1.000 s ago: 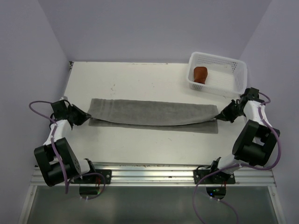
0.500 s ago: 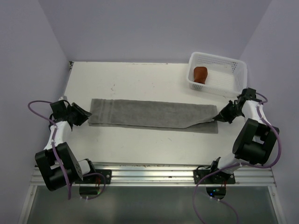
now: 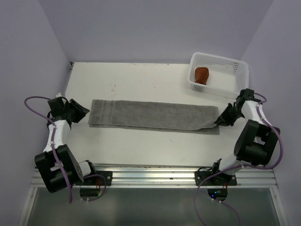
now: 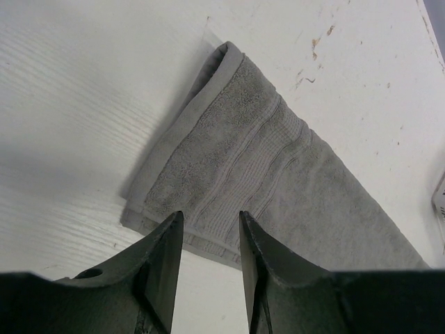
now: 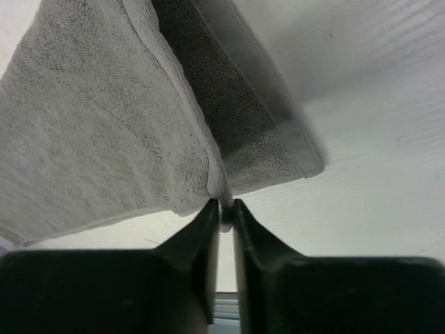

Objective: Roll the towels
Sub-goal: Fold the towel

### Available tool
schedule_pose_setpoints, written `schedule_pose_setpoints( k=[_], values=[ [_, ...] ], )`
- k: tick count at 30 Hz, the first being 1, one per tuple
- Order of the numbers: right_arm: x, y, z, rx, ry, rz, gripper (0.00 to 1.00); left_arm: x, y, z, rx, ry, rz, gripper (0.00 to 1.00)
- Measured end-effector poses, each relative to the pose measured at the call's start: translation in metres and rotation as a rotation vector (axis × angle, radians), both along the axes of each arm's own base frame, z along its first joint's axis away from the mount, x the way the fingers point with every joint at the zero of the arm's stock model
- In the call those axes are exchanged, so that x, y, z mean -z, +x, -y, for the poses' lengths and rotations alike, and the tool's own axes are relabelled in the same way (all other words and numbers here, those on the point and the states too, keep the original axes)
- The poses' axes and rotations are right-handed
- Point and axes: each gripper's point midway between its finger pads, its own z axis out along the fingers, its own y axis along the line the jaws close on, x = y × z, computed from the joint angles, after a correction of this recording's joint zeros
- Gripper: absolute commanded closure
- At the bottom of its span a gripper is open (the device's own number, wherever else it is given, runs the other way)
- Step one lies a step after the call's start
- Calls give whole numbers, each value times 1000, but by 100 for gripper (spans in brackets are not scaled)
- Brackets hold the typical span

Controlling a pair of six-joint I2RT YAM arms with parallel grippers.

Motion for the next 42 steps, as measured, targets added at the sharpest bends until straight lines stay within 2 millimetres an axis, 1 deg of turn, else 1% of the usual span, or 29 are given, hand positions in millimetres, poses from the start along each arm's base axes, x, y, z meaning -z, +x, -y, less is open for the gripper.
schedule_pose_setpoints(
  k=[2,6,9,12,15,17,21,23,26,29,32,34,37,42],
  values=[
    [1,-3,2,-3,-14,-13,68,0,0,2,9,3,1,58],
    [-1,-7,5,-7,-38,-37,60,-1,2,8,36,5,9,56],
    [-8,-5,10,-9,-69,-37,55,-4,5,14,66,-10,28,55],
    [-19,0,17,-10,-112,-11,51,-6,7,19,87,-20,40,54],
    [-29,3,20,-9,-136,36,47,-7,7,27,118,-28,45,51],
    [-31,8,20,-6,-151,91,46,-12,10,38,159,-22,49,46],
    [-17,12,21,1,-166,139,44,-38,23,60,256,25,111,39],
    [-7,14,21,-4,-168,142,43,-49,24,70,294,45,146,37],
    [3,21,21,-37,-182,145,42,-60,25,82,336,63,178,36],
    [9,29,20,-68,-210,161,42,-68,29,89,363,93,197,36],
    [13,36,22,-93,-249,175,42,-78,37,98,401,169,218,34],
    [17,39,25,-102,-275,179,42,-81,41,105,427,205,225,34],
    [26,43,28,-120,-306,172,42,-74,42,114,466,232,212,33],
    [40,44,28,-134,-323,150,42,-68,43,113,475,249,197,33]
  ],
)
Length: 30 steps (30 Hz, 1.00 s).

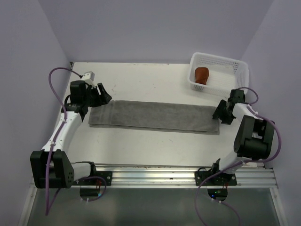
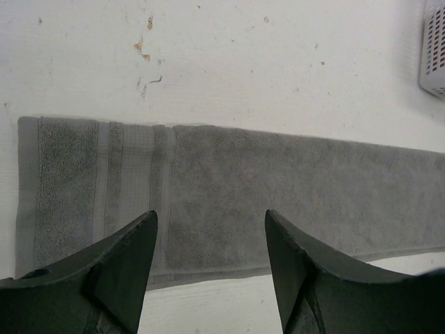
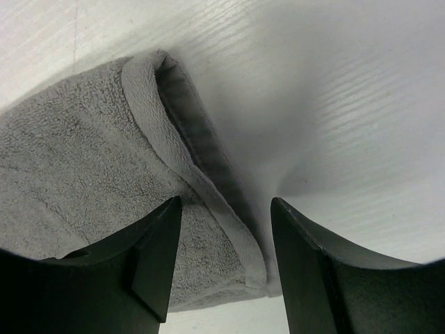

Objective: Roll the towels
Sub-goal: Fold the towel

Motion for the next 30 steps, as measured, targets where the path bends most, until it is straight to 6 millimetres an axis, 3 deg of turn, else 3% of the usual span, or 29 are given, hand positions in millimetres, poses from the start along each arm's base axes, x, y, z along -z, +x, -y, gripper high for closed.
schedule_pose_setpoints(
  k=[9,13,19,21,26,30],
  values=[
    [12,0,-6,-53,-58,-43,51,6,1,0,3,3,-15,32],
    [15,-1,-3,-49,-76,-55,62,6,1,0,3,3,-16,31],
    [14,0,-2,-51,-94,-63,89,6,1,0,5,2,-17,30],
    [13,1,0,-50,-100,-74,94,6,1,1,6,1,-18,30],
    [3,-9,7,-30,-139,-111,100,6,0,1,8,0,-18,30],
    [-25,-11,8,-25,-161,-78,100,6,0,3,17,-7,-18,29]
  ],
)
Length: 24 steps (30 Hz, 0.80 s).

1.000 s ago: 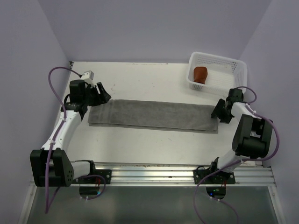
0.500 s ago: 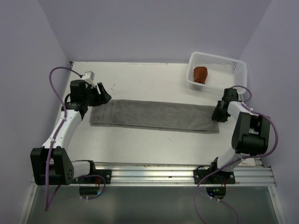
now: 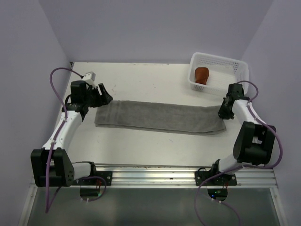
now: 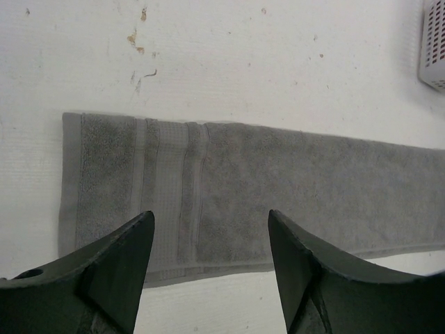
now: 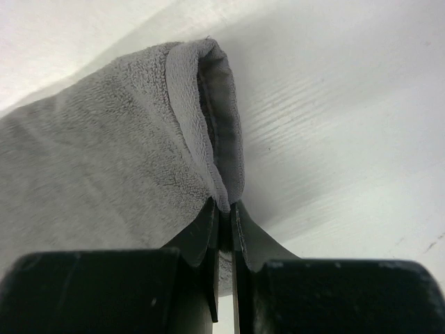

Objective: Roll the towels
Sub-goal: Fold the towel

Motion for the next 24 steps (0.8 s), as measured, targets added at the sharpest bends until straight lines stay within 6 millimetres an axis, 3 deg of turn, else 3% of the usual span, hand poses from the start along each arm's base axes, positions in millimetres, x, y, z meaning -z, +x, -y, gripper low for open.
schedule_pose_setpoints(
  k=[7,12,18,24],
  values=[
    [-77,29,-22,-75,-48,158,100,1,-1,1,4,-3,-3,29],
    [-114,36,-42,-128,-70,188,100,7,-4,1,6,-5,-18,28],
    [-152,32,-35,-108,-115,201,100,7,-4,2,9,-7,-18,28],
    [-176,24,-21,-91,-177,187,100,12,-7,2,10,-8,-29,27]
  ],
)
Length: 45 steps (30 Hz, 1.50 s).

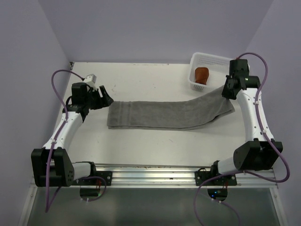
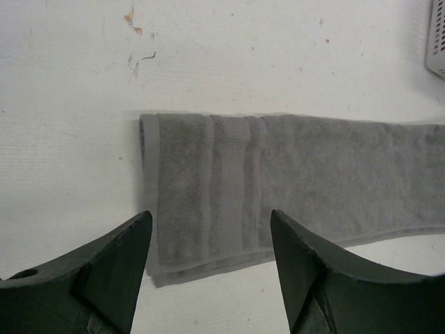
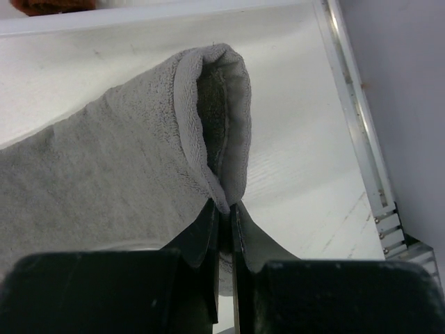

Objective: Roll the towels
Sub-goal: Fold the towel

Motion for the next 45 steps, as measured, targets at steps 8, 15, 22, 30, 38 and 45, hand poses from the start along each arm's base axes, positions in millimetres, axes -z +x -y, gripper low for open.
schedule_pose_setpoints(
  k=[8,15,22,30,38,45],
  values=[
    [-24,-18,45,109,-76,-14,100,1,-1,3,8,-2,-2,26],
    [-57,-4,31,59,-44,87,100,0,-3,11,36,-7,-2,25],
    [-38,5,-36,-107,67,63,100,0,-3,13,42,-11,-2,25],
    [-13,14,-111,-229,123,-13,100,0,-4,14,48,-14,-2,24],
    [9,34,-206,-363,119,-74,100,0,-4,16,54,-14,-2,24],
    [25,35,-270,-428,124,-115,100,1,-5,17,56,-14,-5,23]
  ],
)
